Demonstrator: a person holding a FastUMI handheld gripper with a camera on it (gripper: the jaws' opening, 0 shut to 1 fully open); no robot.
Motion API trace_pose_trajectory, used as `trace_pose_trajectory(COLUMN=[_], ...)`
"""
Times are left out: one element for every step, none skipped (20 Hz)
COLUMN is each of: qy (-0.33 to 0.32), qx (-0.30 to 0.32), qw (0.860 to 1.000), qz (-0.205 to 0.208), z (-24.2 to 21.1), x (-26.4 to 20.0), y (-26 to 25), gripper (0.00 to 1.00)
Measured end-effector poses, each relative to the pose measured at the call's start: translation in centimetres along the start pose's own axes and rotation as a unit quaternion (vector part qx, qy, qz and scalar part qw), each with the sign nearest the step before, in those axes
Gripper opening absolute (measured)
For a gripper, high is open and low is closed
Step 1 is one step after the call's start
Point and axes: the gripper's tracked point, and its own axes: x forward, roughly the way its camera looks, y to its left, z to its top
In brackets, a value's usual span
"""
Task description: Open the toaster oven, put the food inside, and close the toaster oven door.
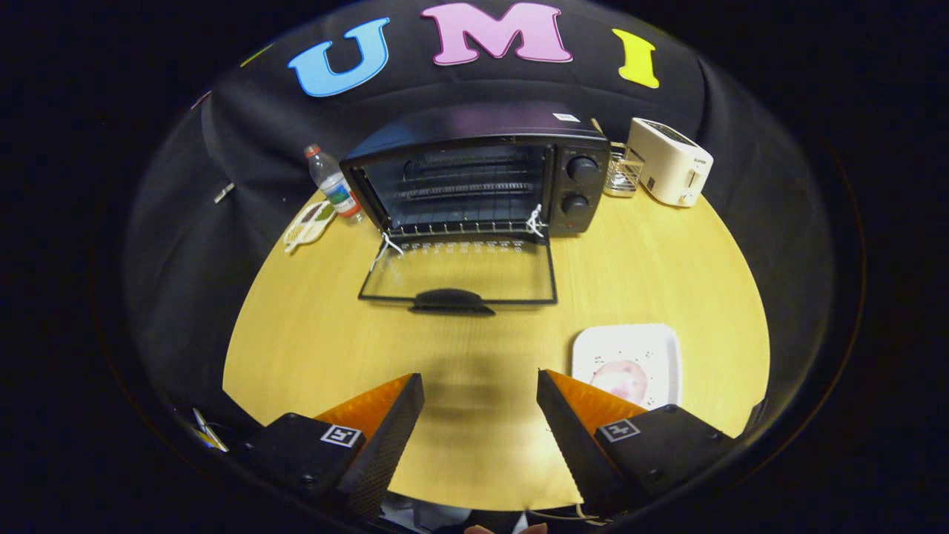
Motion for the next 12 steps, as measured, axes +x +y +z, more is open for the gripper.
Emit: trace_pose_trajectory(qy=[0.015, 0.023, 0.032, 0.043, 0.058, 0.076, 0.095, 0.11, 0.123, 0.134, 0.141, 0.149], qx=[0.0, -0.003, -0.009, -0.013, -0.013, -0.01, -0.004, 0.002, 0.011, 0.024, 0.039, 0.05], qw=[1.0, 1.0, 0.999, 0.999, 0.998, 0.997, 0.995, 0.993, 0.992, 0.99, 0.988, 0.987], qz=[0.0, -0.006, -0.015, -0.023, -0.026, -0.028, -0.031, -0.033, -0.036, -0.039, -0.041, -0.039], z=[-0.3, -0.3, -0.3, -0.2, -0.4, -0.7, -1.1, -1.3, -1.6, -1.9, -2.1, -2.2], x=[-0.6, -1.0, -1.3, -1.3, -1.3, -1.0, -0.7, -0.1, 0.6, 1.5, 2.3, 3.1], y=[-1.7, -3.6, -5.7, -7.8, -9.6, -11.3, -13.2, -14.8, -16.4, -17.8, -19.1, -20.0], gripper=[0.99, 0.99, 0.99, 0.99, 0.99, 0.98, 0.98, 0.98, 0.98, 0.98, 0.98, 0.99])
